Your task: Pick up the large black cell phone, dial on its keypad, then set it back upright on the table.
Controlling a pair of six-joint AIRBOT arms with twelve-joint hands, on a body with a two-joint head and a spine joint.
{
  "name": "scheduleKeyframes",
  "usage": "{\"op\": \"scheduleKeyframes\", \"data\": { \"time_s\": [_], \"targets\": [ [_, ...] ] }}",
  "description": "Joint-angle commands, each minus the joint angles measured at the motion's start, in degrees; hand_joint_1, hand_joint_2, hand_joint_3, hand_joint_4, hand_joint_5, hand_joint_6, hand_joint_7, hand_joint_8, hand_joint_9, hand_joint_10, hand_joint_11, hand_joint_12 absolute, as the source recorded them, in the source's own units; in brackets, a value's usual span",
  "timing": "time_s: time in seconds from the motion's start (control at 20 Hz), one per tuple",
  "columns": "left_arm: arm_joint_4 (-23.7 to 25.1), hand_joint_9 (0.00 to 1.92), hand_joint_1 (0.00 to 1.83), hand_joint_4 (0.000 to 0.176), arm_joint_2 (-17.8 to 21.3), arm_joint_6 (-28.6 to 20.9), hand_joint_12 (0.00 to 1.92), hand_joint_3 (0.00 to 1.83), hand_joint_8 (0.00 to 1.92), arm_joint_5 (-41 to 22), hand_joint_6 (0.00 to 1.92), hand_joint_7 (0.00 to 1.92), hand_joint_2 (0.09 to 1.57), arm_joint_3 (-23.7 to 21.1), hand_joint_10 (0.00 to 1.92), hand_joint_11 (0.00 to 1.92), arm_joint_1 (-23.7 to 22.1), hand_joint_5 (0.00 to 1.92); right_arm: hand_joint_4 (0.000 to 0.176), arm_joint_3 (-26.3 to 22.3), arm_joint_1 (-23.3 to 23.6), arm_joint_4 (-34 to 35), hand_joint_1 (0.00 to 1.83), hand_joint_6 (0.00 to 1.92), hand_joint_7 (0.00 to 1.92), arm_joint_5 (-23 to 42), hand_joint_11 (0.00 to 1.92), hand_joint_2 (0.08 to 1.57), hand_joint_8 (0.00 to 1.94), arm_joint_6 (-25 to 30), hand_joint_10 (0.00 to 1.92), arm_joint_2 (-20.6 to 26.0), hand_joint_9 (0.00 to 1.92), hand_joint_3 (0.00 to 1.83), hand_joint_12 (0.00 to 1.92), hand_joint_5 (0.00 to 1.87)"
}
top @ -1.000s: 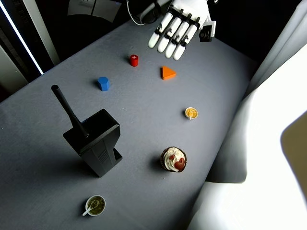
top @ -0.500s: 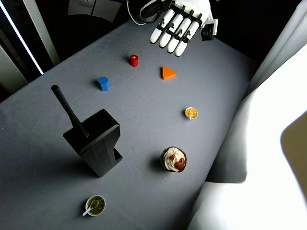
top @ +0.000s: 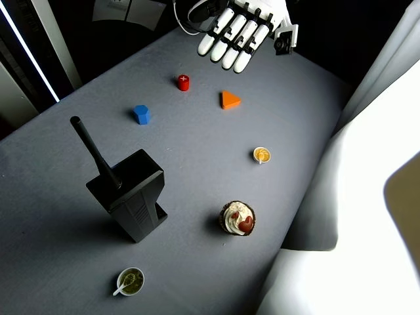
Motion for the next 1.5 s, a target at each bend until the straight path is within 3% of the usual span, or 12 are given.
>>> {"op": "scheduleKeyframes", "data": {
  "time_s": [0.0, 0.25, 0.45, 0.55, 0.65, 0.7, 0.95, 1.15, 1.45],
  "targets": [
    [-6.01, 0.07, 0.0, 0.032, 0.18, -0.03, 0.13, 0.0, 0.0, -3.15, 0.0, 0.03, 1.1, -0.07, 0.0, 0.0, -1.49, 0.07, 0.0, 1.19, 0.7, 0.99, 0.67, 0.0, 0.0, 7.04, 0.0, 0.96, 0.0, 0.32, 0.0, -0.58, 0.0, 0.0, 0.24, 0.0],
    [-6.02, 0.09, 0.0, 0.031, 0.2, 0.09, 0.21, 0.0, 0.0, -3.49, 0.0, 0.06, 1.1, 0.21, 0.01, 0.0, -1.48, 0.09, 0.0, 7.72, 3.67, -0.73, 0.79, 0.0, 0.0, 7.03, 0.0, 0.98, 0.0, 0.28, 0.0, -6.96, 0.0, 0.0, 0.2, 0.0],
    [-6.02, 0.08, 0.0, 0.029, 0.15, 0.12, 0.23, 0.0, 0.0, -3.48, 0.0, 0.06, 1.1, 0.37, 0.0, 0.0, -1.77, 0.08, 0.0, 11.78, 4.85, -7.34, 0.79, 0.0, 0.0, 7.03, 0.0, 0.99, 0.0, 0.29, 0.0, -10.33, 0.0, 0.0, 0.25, 0.0],
    [-6.02, 0.05, 0.0, 0.031, 0.12, 0.13, 0.14, 0.0, 0.0, -3.59, 0.0, 0.03, 1.11, 0.59, 0.0, 0.0, -1.85, 0.05, 0.0, 14.8, 7.19, -10.5, 0.85, 0.0, 0.0, 7.01, 0.0, 0.98, 0.0, 0.47, 0.0, -12.33, 0.0, 0.0, 0.15, 0.0],
    [-6.02, 0.06, 0.0, 0.034, 0.07, 0.13, 0.17, 0.0, 0.0, -3.61, 0.0, 0.04, 1.11, 0.69, 0.0, 0.0, -1.96, 0.06, 0.0, 16.92, 8.49, -12.45, 0.86, 0.0, 0.0, 6.93, 0.0, 0.97, 0.0, 1.39, 0.0, -13.49, 0.0, 0.0, 0.13, 0.0],
    [-6.01, 0.08, 0.0, 0.034, 0.05, 0.14, 0.2, 0.0, 0.01, -3.66, 0.0, 0.06, 1.1, 0.69, 0.01, 0.0, -2.02, 0.08, 0.0, 17.88, 9.1, -13.31, 0.91, 0.0, 0.0, 6.78, 0.0, 0.95, 0.0, 1.41, 0.0, -14.01, 0.0, 0.0, 0.22, 0.0],
    [-5.74, 0.08, 0.0, 0.03, 0.04, 0.15, 0.2, 0.0, 0.0, -3.73, 0.0, 0.06, 1.11, 0.73, 0.0, 0.0, -2.05, 0.08, 0.0, 22.97, 12.37, -13.9, 0.89, 0.0, 0.0, 4.85, 0.0, 0.97, 0.0, 1.41, 0.0, -16.77, 0.0, 0.0, 0.34, 0.0],
    [-5.75, 0.1, 0.0, 0.027, 0.02, 0.14, 0.2, 0.0, 0.01, -3.75, 0.01, 0.08, 1.12, 0.81, 0.01, 0.0, -2.19, 0.11, 0.0, 27.34, 14.28, -13.75, 0.9, 0.0, 0.0, 3.65, 0.0, 0.98, 0.0, 1.4, 0.0, -18.82, 0.0, 0.0, 0.22, 0.0],
    [-5.76, 0.09, 0.0, 0.031, -0.02, 0.14, 0.26, 0.0, 0.0, -3.93, 0.0, 0.08, 1.1, 1.04, 0.0, 0.0, -2.26, 0.12, 0.0, 32.84, 19.09, -13.7, 0.87, 0.0, 0.0, 0.17, 0.0, 0.97, 0.0, 1.3, 0.0, -21.44, 0.0, 0.0, 0.25, 0.0]
  ]
}}
